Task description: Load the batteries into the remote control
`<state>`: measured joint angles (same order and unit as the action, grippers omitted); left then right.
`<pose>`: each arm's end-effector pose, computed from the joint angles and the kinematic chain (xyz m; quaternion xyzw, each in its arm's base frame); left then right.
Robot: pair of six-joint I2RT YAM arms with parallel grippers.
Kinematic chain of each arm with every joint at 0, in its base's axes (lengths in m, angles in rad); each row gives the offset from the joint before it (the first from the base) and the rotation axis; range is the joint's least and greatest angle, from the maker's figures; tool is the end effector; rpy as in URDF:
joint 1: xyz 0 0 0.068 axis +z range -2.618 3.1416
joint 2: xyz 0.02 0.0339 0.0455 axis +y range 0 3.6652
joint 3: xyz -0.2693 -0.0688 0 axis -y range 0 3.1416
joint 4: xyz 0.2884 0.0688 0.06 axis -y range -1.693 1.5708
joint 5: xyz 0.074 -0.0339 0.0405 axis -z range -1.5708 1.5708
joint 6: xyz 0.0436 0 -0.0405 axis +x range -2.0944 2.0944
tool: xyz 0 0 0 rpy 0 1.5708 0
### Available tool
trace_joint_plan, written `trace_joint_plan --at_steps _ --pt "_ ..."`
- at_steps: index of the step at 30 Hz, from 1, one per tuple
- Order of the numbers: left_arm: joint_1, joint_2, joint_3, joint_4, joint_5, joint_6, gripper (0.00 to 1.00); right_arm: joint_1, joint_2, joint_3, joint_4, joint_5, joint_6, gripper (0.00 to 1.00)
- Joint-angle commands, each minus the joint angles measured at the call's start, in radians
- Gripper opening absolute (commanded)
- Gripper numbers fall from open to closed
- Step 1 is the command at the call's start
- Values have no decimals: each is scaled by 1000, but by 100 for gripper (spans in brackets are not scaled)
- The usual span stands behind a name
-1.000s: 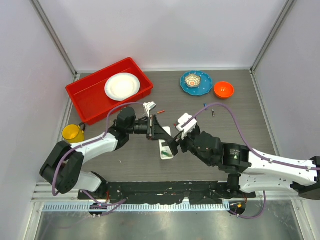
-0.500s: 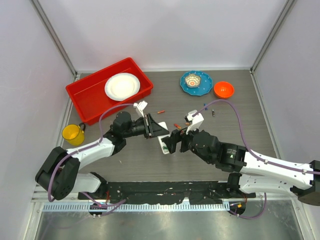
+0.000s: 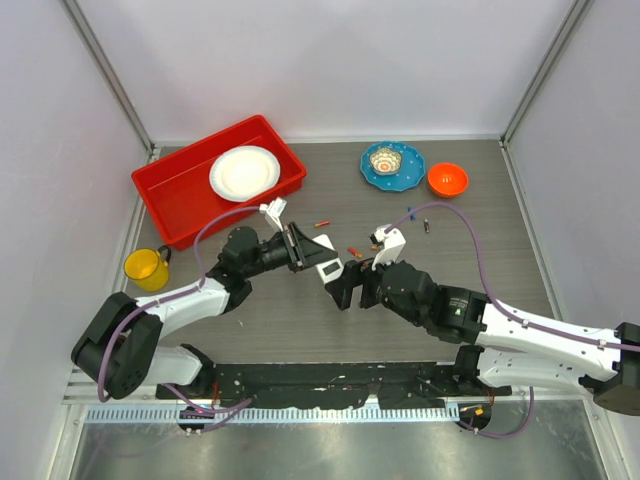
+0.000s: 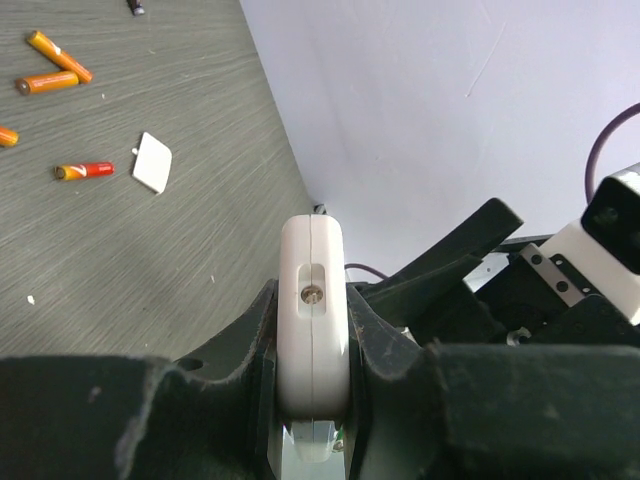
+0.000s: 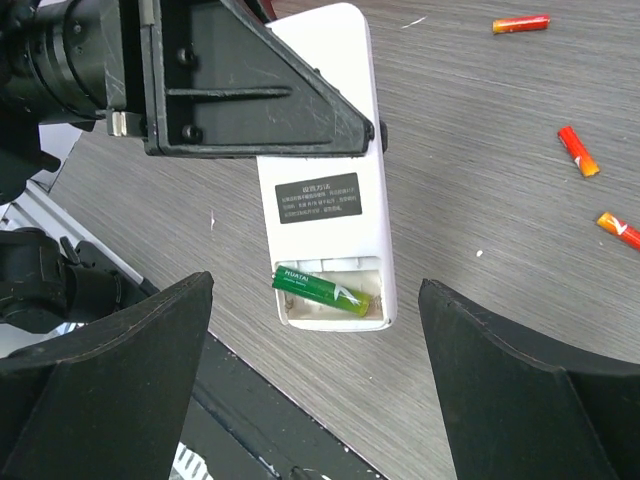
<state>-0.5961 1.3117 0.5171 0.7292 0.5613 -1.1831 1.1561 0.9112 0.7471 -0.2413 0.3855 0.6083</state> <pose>0.2406 -0.1913 0.2028 -0.0216 0.7261 -0.6376 0.2566 0.1175 0.2263 0.2933 -0.1202 0.8175 0.3154 0.4667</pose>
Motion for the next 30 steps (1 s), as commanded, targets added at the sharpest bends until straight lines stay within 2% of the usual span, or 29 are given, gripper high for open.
trace_joint_plan --at_steps 1,30 --pt "1 -19 -2 95 -26 -13 0 -6 6 -8 45 -2 45 89" --pt "4 -78 -22 70 -74 2 0 -42 51 -17 80 13 88 81"
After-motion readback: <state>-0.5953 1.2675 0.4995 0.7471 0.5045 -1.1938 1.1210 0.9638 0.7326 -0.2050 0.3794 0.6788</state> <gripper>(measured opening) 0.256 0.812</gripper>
